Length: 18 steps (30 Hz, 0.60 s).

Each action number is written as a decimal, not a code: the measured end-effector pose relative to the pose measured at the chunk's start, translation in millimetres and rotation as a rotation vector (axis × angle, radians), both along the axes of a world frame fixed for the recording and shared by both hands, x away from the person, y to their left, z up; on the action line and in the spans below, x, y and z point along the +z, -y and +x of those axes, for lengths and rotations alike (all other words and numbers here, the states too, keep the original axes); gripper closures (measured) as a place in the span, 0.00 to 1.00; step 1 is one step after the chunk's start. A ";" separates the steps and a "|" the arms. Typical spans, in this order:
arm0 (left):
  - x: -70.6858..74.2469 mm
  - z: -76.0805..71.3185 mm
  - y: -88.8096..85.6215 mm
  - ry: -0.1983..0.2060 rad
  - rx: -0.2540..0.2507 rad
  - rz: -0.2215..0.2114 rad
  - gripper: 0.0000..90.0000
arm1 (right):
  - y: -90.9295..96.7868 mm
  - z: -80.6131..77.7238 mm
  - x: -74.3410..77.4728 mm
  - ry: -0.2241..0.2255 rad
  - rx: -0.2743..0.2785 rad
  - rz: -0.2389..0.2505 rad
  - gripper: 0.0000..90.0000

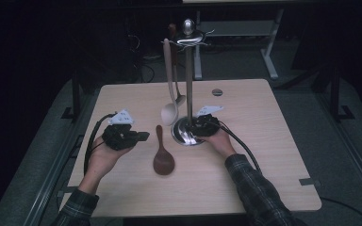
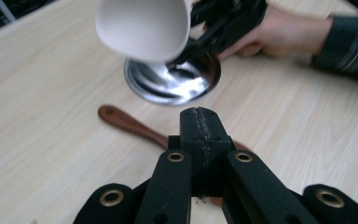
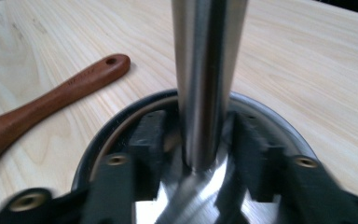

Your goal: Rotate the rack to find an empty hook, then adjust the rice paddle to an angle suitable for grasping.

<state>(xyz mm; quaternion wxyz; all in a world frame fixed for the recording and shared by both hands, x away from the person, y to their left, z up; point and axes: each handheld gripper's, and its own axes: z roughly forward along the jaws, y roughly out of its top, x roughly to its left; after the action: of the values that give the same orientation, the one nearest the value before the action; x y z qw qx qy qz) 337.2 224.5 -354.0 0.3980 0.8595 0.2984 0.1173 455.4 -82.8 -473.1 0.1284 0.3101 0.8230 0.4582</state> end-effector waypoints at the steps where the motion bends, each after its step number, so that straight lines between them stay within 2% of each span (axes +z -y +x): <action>1: -5.6 -0.1 -1.4 -0.010 0.000 -0.004 1.00 | 1.5 -1.2 1.6 -0.016 0.002 0.005 0.54; 3: -13.9 -0.3 -3.7 -0.024 0.004 -0.008 1.00 | 8.4 -5.0 6.1 -0.041 0.014 0.027 0.50; 4: -18.2 -1.1 -4.0 -0.025 0.012 -0.016 1.00 | 11.1 -7.2 8.2 -0.054 0.013 0.018 0.47; 7: -30.6 -3.5 -6.0 -0.032 0.022 -0.037 1.00 | 22.9 -16.8 14.4 -0.068 0.020 0.040 0.43; 8: -34.3 -3.9 -5.3 -0.044 0.019 -0.029 1.00 | 27.2 -20.1 16.4 -0.072 0.022 0.050 0.40; 10: -38.4 -5.0 -5.4 -0.041 0.015 -0.004 1.00 | 34.0 -26.8 21.5 -0.112 0.040 0.050 0.34; 11: -40.0 -5.2 -5.5 -0.042 0.016 -0.015 1.00 | 37.4 -32.6 24.3 -0.104 0.045 0.047 0.34; 14: -43.4 -5.8 -3.8 -0.040 0.015 -0.005 1.00 | 47.9 -47.8 32.7 -0.100 0.047 0.068 0.31; 18: -48.1 -6.1 1.3 -0.049 0.007 -0.003 1.00 | 65.4 -69.1 42.3 -0.067 0.029 0.101 0.29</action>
<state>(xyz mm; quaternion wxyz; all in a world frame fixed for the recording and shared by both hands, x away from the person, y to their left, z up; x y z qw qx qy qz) 331.2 223.2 -402.1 0.3914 0.8606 0.3111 0.0971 386.3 -148.2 -430.8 0.0785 0.3193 0.8071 0.4904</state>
